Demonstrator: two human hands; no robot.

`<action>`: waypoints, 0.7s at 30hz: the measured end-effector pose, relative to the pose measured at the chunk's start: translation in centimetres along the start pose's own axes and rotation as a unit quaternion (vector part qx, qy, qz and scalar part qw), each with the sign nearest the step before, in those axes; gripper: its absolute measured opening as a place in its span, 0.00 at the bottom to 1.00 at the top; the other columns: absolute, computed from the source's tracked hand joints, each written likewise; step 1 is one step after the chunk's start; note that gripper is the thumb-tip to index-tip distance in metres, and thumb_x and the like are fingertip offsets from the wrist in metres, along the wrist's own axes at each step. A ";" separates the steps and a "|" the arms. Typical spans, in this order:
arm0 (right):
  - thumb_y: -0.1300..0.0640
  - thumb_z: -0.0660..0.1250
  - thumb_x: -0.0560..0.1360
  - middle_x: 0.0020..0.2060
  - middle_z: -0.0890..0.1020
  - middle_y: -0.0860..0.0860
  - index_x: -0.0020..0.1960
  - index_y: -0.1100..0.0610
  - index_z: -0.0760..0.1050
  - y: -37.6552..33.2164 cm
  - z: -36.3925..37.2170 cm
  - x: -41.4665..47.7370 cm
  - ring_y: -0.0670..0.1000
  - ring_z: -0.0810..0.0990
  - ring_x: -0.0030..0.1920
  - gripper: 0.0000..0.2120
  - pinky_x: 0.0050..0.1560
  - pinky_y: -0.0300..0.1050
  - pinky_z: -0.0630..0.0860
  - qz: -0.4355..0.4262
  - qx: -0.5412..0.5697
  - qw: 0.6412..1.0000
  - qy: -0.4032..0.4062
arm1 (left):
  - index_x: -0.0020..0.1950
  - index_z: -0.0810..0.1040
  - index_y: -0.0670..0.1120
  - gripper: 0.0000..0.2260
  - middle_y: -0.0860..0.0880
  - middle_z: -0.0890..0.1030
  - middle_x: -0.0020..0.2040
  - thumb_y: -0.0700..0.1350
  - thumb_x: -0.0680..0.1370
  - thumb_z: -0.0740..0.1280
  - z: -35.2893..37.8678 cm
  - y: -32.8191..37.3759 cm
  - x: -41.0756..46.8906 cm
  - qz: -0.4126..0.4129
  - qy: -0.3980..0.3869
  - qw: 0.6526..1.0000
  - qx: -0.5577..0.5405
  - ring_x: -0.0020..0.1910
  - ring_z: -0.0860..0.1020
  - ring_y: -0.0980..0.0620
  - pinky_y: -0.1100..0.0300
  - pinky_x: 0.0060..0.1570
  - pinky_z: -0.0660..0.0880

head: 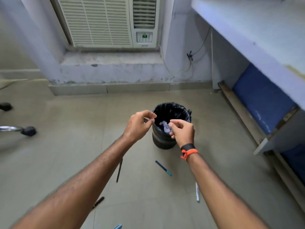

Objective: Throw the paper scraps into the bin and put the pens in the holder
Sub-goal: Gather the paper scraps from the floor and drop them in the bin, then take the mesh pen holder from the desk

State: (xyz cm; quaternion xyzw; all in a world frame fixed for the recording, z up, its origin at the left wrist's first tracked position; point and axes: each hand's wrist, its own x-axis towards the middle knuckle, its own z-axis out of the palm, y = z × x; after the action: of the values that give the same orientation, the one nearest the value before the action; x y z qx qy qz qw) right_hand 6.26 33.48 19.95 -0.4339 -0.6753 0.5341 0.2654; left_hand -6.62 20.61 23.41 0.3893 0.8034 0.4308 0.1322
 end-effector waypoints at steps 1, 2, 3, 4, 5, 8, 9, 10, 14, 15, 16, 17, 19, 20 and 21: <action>0.64 0.70 0.73 0.32 0.83 0.54 0.47 0.59 0.82 -2.2 -0.6 -0.9 0.51 0.77 0.25 0.04 0.25 0.40 0.75 -0.017 0.012 1.000 -0.016 | 0.48 0.83 0.52 0.05 0.57 0.83 0.42 0.43 0.76 0.69 -1.0 1.5 0.4 0.012 0.005 1.000 -0.002 0.40 0.82 0.58 0.63 0.46 0.78; 0.64 0.70 0.73 0.32 0.83 0.54 0.46 0.58 0.82 -4.5 -1.2 -1.6 0.50 0.77 0.25 0.04 0.25 0.40 0.75 -0.037 0.024 0.999 -0.028 | 0.48 0.83 0.52 0.05 0.57 0.84 0.42 0.44 0.75 0.69 -2.0 3.2 0.8 0.025 0.010 1.000 -0.005 0.40 0.82 0.59 0.62 0.47 0.79; 0.65 0.70 0.74 0.32 0.83 0.54 0.46 0.58 0.82 -7.1 -2.0 -2.1 0.50 0.78 0.25 0.04 0.25 0.40 0.75 -0.061 0.035 0.997 -0.036 | 0.47 0.83 0.52 0.05 0.56 0.84 0.42 0.44 0.75 0.69 -3.1 5.1 1.1 0.039 0.016 0.999 -0.007 0.40 0.82 0.59 0.60 0.47 0.80; 0.65 0.70 0.74 0.32 0.83 0.54 0.46 0.58 0.82 -9.6 -3.0 -2.5 0.49 0.78 0.25 0.04 0.25 0.40 0.75 -0.082 0.047 0.995 -0.042 | 0.47 0.83 0.52 0.04 0.56 0.84 0.42 0.44 0.75 0.69 -4.2 7.3 1.4 0.054 0.024 0.998 -0.008 0.40 0.82 0.58 0.60 0.47 0.80; 0.65 0.70 0.74 0.32 0.83 0.54 0.46 0.59 0.82 -12.3 -4.1 -2.8 0.49 0.78 0.25 0.04 0.25 0.39 0.75 -0.102 0.059 0.992 -0.046 | 0.47 0.83 0.51 0.04 0.56 0.84 0.42 0.44 0.75 0.69 -5.3 9.5 1.6 0.073 0.033 0.997 -0.010 0.40 0.82 0.58 0.60 0.47 0.80; 0.62 0.72 0.73 0.34 0.85 0.53 0.49 0.59 0.83 -19.3 -8.4 -4.0 0.50 0.82 0.28 0.05 0.27 0.40 0.78 -0.162 0.067 0.983 -0.058 | 0.47 0.83 0.51 0.04 0.56 0.84 0.41 0.43 0.75 0.70 -8.7 16.6 1.3 0.119 0.078 0.989 -0.032 0.39 0.81 0.60 0.65 0.43 0.78; 0.61 0.73 0.73 0.34 0.85 0.53 0.49 0.59 0.83 -21.1 -9.8 -4.5 0.51 0.82 0.28 0.05 0.27 0.41 0.79 -0.180 0.064 0.980 -0.056 | 0.47 0.83 0.50 0.03 0.56 0.84 0.41 0.43 0.75 0.71 -9.7 18.7 1.1 0.130 0.092 0.987 -0.036 0.38 0.81 0.61 0.66 0.42 0.77; 0.61 0.73 0.73 0.34 0.85 0.53 0.48 0.59 0.84 -22.7 -11.1 -5.0 0.51 0.82 0.27 0.04 0.28 0.41 0.79 -0.194 0.064 0.978 -0.053 | 0.47 0.83 0.50 0.03 0.56 0.84 0.40 0.44 0.75 0.71 -10.6 20.5 1.0 0.139 0.100 0.985 -0.038 0.37 0.80 0.61 0.67 0.41 0.76; 0.60 0.74 0.73 0.33 0.85 0.55 0.46 0.59 0.84 -27.5 -13.1 -5.6 0.55 0.83 0.28 0.04 0.31 0.45 0.82 -0.230 0.058 0.970 -0.050 | 0.46 0.84 0.48 0.03 0.57 0.82 0.37 0.46 0.75 0.71 -13.3 25.0 1.1 0.161 0.127 0.978 -0.046 0.34 0.79 0.62 0.66 0.36 0.75; 0.60 0.74 0.73 0.33 0.86 0.55 0.47 0.60 0.84 -28.4 -12.6 -5.5 0.55 0.84 0.28 0.04 0.31 0.46 0.82 -0.236 0.051 0.969 -0.050 | 0.46 0.84 0.48 0.04 0.57 0.81 0.35 0.47 0.75 0.71 -13.9 25.6 1.4 0.163 0.134 0.976 -0.053 0.33 0.78 0.61 0.65 0.35 0.76; 0.59 0.74 0.73 0.34 0.86 0.55 0.47 0.60 0.83 -29.4 -12.0 -5.3 0.55 0.84 0.28 0.05 0.30 0.46 0.82 -0.247 0.045 0.967 -0.050 | 0.46 0.84 0.47 0.05 0.57 0.81 0.34 0.47 0.75 0.71 -14.6 26.1 1.8 0.169 0.139 0.974 -0.057 0.32 0.78 0.61 0.64 0.35 0.76; 0.59 0.73 0.73 0.33 0.85 0.54 0.47 0.61 0.83 -30.5 -11.0 -5.0 0.54 0.83 0.27 0.05 0.29 0.45 0.81 -0.265 0.035 0.962 -0.053 | 0.46 0.84 0.46 0.05 0.56 0.81 0.34 0.47 0.75 0.71 -15.4 26.5 2.3 0.181 0.140 0.972 -0.054 0.32 0.78 0.61 0.63 0.34 0.77; 0.57 0.73 0.74 0.32 0.84 0.52 0.47 0.61 0.83 -33.4 -9.3 -4.0 0.50 0.82 0.26 0.07 0.27 0.43 0.80 -0.326 -0.012 0.944 -0.057 | 0.46 0.84 0.46 0.05 0.54 0.82 0.35 0.46 0.76 0.71 -17.4 27.5 4.1 0.214 0.133 0.967 -0.032 0.32 0.79 0.61 0.64 0.33 0.77; 0.56 0.72 0.74 0.32 0.84 0.51 0.47 0.60 0.83 -35.3 -8.7 -3.2 0.49 0.82 0.25 0.08 0.27 0.43 0.80 -0.356 -0.045 0.932 -0.058 | 0.46 0.84 0.45 0.04 0.53 0.82 0.36 0.45 0.76 0.71 -18.7 28.2 5.5 0.222 0.129 0.966 -0.024 0.32 0.79 0.60 0.64 0.33 0.77; 0.55 0.72 0.74 0.32 0.84 0.51 0.47 0.59 0.84 -37.3 -8.5 -2.6 0.48 0.82 0.26 0.07 0.29 0.43 0.81 -0.376 -0.080 0.921 -0.056 | 0.45 0.84 0.45 0.04 0.51 0.83 0.36 0.44 0.75 0.71 -20.0 28.8 7.2 0.222 0.130 0.966 -0.026 0.32 0.80 0.59 0.61 0.33 0.78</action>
State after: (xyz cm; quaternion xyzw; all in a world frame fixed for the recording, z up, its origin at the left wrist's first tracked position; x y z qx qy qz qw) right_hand 3.19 33.46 58.17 -0.1374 -0.8428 0.3627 0.3732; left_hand -7.65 23.55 59.12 0.4948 0.6958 0.5168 -0.0623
